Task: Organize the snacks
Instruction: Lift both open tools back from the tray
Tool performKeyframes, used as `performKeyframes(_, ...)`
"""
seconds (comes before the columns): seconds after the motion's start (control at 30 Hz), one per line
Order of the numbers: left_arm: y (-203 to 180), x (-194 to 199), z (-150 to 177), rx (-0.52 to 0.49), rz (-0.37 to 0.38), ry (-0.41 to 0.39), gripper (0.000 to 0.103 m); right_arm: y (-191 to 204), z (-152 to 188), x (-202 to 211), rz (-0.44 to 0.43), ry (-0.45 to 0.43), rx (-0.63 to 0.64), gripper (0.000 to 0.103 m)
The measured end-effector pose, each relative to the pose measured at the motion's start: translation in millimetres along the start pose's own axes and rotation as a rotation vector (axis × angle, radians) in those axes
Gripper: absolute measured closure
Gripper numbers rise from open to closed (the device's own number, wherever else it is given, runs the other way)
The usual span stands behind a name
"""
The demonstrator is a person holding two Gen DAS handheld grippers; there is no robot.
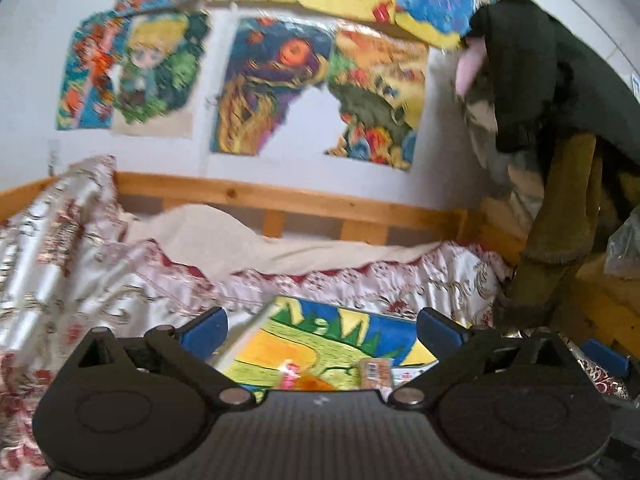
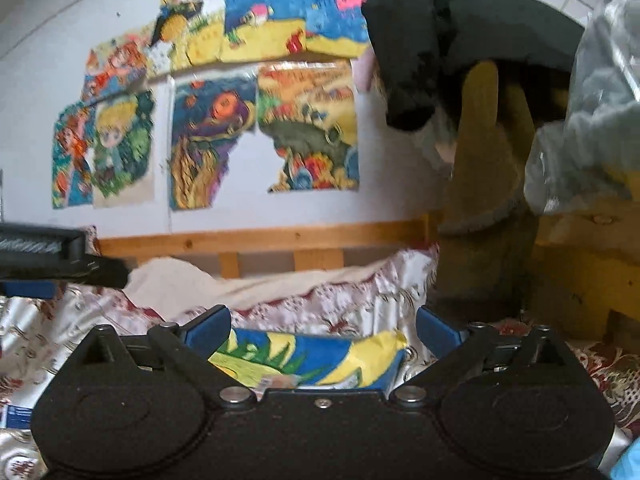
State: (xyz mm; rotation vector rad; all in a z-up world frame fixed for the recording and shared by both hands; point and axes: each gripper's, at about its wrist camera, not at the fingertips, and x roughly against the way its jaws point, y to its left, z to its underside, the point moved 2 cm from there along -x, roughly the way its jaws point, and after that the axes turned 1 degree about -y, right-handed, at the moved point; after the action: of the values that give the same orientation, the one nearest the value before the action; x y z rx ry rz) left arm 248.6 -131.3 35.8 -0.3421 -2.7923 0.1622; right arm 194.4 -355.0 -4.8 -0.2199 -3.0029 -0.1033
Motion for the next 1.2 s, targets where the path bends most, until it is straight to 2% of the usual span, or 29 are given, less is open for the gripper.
performKeyframes(0.17, 27.5, 39.1, 9.4, 0.001, -0.025, -0.021, 0.0, 12.6, -7.6, 35.2, -0.025, -0.024, -0.032, 0.001)
performKeyframes(0.37, 52.9, 75.4, 30.6, -0.067, -0.074, -0.009, 0.0, 39.7, -7.4, 69.5, -0.039, -0.02, -0.005, 0.001)
performKeyframes(0.53, 80.1, 107.0, 46.6, -0.05, -0.141, 0.017, 0.0, 66.3, -6.3, 102.3, -0.081, -0.033, 0.014, 0.001)
performKeyframes(0.77, 105.2, 154.1, 65.4, -0.024, -0.246, 0.05, 0.0, 101.5, 3.4, 142.0, -0.085, -0.043, 0.095, 0.001)
performKeyframes(0.93, 116.3, 180.2, 70.8, -0.044, -0.303, 0.058, 0.0, 119.8, 14.4, 159.2, -0.099, 0.017, 0.09, 0.001)
performKeyframes(1.2, 137.7, 200.3, 72.3, 0.055, -0.356, 0.104, 0.0, 147.2, 27.9, 181.3, -0.147, 0.163, 0.081, 0.001)
